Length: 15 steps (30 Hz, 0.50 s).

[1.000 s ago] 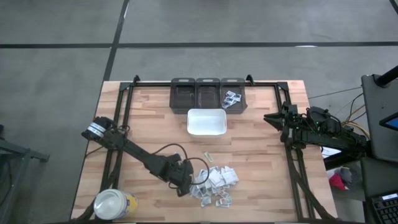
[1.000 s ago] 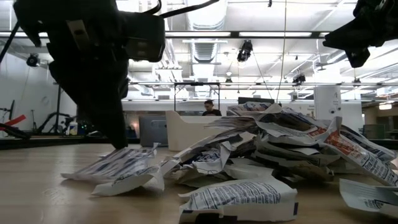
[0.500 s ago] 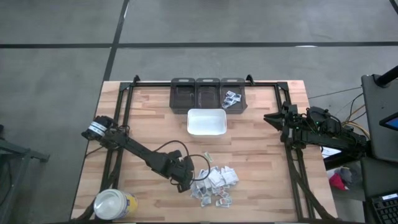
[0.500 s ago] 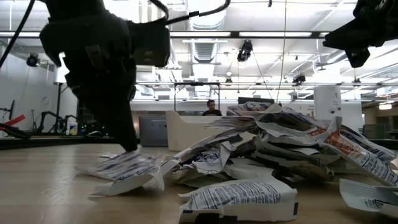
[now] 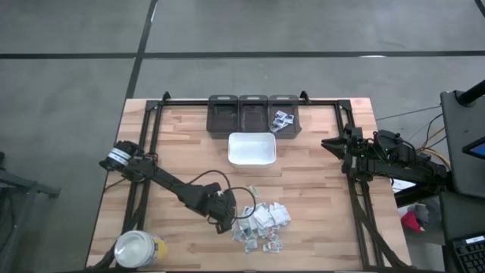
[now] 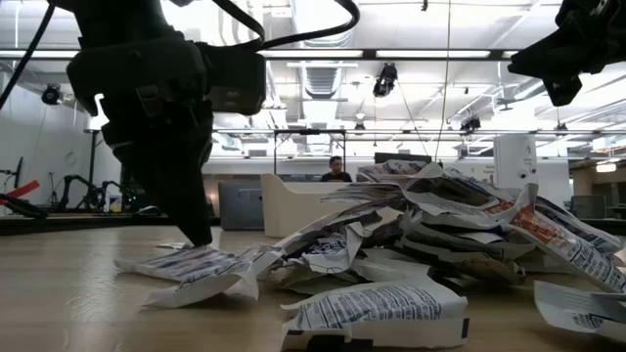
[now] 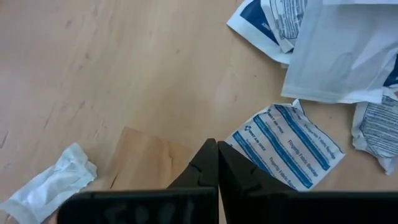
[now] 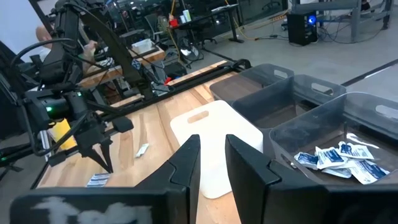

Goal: Pick & Place First Aid Supplies
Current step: Put the white fingertip band aid into the left black bin

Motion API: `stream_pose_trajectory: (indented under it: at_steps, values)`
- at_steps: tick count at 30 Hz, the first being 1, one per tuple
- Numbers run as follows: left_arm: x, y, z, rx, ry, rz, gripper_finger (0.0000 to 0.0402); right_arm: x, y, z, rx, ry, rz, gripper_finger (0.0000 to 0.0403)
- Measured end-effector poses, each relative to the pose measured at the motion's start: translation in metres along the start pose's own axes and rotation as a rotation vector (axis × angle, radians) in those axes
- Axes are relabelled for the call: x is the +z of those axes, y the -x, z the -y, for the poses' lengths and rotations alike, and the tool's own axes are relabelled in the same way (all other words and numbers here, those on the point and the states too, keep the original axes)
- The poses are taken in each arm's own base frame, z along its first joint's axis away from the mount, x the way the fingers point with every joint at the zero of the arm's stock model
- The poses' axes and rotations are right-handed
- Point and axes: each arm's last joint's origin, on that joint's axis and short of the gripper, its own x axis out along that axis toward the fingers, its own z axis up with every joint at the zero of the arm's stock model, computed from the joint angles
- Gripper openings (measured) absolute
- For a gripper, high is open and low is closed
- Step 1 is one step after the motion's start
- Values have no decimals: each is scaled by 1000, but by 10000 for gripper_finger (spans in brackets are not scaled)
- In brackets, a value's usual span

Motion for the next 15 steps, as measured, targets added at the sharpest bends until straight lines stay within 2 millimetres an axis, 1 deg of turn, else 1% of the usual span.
stream_pose_trajectory:
  at_steps: [7,9,15]
  values:
    - [1,-1,-3,-35,11,-39,6,0,0,0,0,0,0,79]
    - [0,-3,-3,-43,20,-39,19,0,0,0,0,0,0,82]
    - [1,-4,-5,-43,63,-38,77,0,0,0,0,-3,0,89]
